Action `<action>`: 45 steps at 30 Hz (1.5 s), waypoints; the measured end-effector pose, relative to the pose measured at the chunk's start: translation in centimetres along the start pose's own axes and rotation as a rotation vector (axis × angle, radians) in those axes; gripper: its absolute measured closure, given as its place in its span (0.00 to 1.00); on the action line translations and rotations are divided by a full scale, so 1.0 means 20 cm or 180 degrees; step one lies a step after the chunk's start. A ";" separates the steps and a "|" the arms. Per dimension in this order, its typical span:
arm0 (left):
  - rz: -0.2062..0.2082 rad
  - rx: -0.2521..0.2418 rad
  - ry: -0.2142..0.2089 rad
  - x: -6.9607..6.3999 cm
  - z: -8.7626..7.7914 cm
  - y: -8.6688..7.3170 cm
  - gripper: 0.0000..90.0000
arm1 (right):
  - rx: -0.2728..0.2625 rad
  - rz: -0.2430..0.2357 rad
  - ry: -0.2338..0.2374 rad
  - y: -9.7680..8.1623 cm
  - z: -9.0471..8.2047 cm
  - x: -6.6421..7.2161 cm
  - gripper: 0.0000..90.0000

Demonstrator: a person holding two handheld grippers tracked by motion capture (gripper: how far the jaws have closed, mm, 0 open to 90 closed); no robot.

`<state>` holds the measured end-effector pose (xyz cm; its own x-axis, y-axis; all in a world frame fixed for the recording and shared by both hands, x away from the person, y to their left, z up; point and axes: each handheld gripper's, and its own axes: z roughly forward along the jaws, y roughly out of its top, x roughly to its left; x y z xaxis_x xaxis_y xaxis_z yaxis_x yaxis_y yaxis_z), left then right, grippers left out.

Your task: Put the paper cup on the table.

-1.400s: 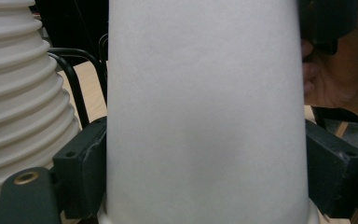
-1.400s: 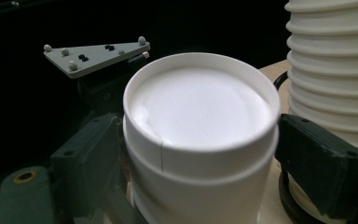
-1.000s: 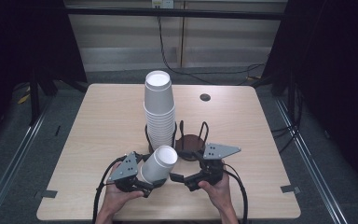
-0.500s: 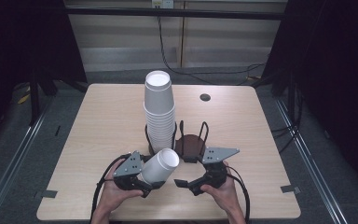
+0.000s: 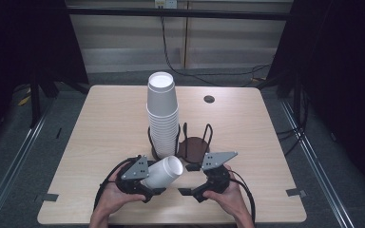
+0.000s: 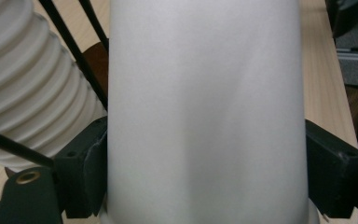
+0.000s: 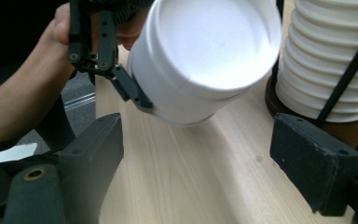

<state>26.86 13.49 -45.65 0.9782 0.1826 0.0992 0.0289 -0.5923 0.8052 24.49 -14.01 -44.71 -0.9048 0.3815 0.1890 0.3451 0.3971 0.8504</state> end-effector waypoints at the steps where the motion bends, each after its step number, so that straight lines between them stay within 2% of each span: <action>1: -0.0005 0.0012 -0.0013 0.00 0.00 0.00 0.17 | -0.0001 0.0002 -0.0023 0.00 -0.01 -0.01 0.18; 4: 0.0011 0.0013 -0.0034 0.01 -0.01 0.01 0.17 | 0.0034 -0.0006 -0.0038 0.00 -0.01 -0.01 0.18; 7: 0.0048 0.0144 -0.0014 0.01 -0.01 0.03 0.17 | 0.0107 0.0000 -0.0057 0.00 -0.02 -0.01 0.18; 10: 0.0078 0.0158 -0.0046 0.01 -0.02 0.05 0.17 | 0.0155 -0.0008 -0.0043 0.01 -0.02 -0.01 0.19; 12: 0.0122 0.0238 -0.0052 0.01 -0.03 0.06 0.17 | 0.0227 -0.0027 -0.0039 0.02 -0.01 -0.01 0.21; 13: 0.0155 0.0309 -0.0013 0.01 -0.03 0.08 0.17 | 0.0285 -0.0059 -0.0034 0.03 -0.01 -0.01 0.20; 15: 0.0155 0.0336 -0.0015 0.01 -0.03 0.08 0.17 | 0.0310 -0.0063 -0.0036 0.03 -0.01 -0.01 0.20; 19: 0.0272 0.0460 -0.0043 0.01 -0.02 0.10 0.17 | 0.0407 -0.0114 -0.0056 0.06 0.00 0.00 0.18; 21: 0.0292 0.0488 -0.0042 0.00 -0.01 0.11 0.17 | 0.0540 -0.0150 -0.0102 0.08 0.02 0.00 0.17; 23: 0.0330 0.0526 -0.0075 0.00 0.00 0.12 0.17 | 0.0575 -0.0152 -0.0103 0.08 0.03 0.00 0.16; 27: 0.0374 0.0681 -0.0063 0.00 0.02 0.12 0.17 | 0.0728 -0.0190 -0.0068 0.10 0.05 -0.01 0.16; 31: 0.0435 0.0799 -0.0094 -0.01 0.03 0.14 0.17 | 0.0804 -0.0192 -0.0024 0.11 0.06 -0.01 0.16; 38: 0.0471 0.0922 -0.0117 -0.02 0.05 0.15 0.17 | 0.1065 -0.0294 -0.0018 0.16 0.08 -0.02 0.16; 42: 0.0580 0.1013 -0.0159 -0.02 0.07 0.16 0.17 | 0.1197 -0.0361 0.0003 0.18 0.09 -0.03 0.16; 43: 0.0536 0.1001 -0.0173 -0.03 0.07 0.16 0.17 | 0.1225 -0.0377 0.0010 0.18 0.09 -0.03 0.16; 45: 0.0600 0.1057 -0.0174 -0.03 0.08 0.17 0.17 | 0.1282 -0.0386 0.0043 0.19 0.10 -0.04 0.16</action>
<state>26.68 10.11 -44.00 0.9820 0.0094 0.1888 -0.0961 -0.8350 0.5418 26.95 -11.12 -42.56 -0.9472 0.3019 0.1081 0.3033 0.7341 0.6075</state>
